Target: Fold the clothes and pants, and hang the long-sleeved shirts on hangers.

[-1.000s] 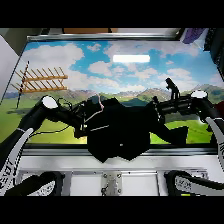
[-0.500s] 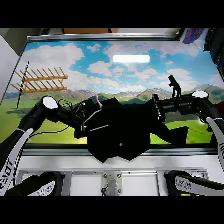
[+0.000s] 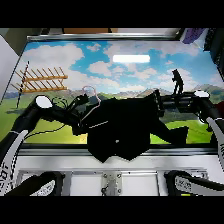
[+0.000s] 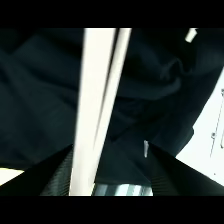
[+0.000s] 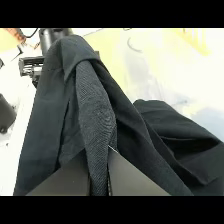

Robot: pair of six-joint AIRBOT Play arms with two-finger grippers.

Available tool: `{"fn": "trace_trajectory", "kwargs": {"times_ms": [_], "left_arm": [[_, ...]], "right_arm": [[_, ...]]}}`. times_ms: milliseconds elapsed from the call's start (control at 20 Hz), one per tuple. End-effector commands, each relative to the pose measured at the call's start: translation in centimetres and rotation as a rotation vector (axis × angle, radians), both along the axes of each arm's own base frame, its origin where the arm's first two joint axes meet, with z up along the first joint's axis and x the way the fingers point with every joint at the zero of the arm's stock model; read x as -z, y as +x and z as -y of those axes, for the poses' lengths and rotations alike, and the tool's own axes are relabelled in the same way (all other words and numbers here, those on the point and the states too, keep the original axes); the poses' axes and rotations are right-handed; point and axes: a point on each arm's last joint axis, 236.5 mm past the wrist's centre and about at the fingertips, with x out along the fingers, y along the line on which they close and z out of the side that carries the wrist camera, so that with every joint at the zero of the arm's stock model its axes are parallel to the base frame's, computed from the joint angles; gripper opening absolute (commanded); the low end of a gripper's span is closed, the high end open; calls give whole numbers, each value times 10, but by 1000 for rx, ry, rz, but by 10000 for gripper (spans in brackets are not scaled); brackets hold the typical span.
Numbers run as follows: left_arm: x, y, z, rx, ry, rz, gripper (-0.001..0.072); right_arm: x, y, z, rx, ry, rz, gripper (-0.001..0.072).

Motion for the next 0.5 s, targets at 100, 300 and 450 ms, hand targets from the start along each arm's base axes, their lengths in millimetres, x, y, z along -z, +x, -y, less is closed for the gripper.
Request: {"fn": "trace_trajectory", "kwargs": {"times_ms": [100, 300, 450], "left_arm": [[-19, 10, -18, -104, -8, 28, 451], [-21, 13, -22, -130, -9, 26, 451], [-21, 12, -21, -128, -9, 26, 453]], "right_arm": [[2, 5, 1, 23, -7, -16, 17], [2, 4, 0, 21, -5, -31, 17], [1, 4, 0, 20, -4, -30, 17]]}}
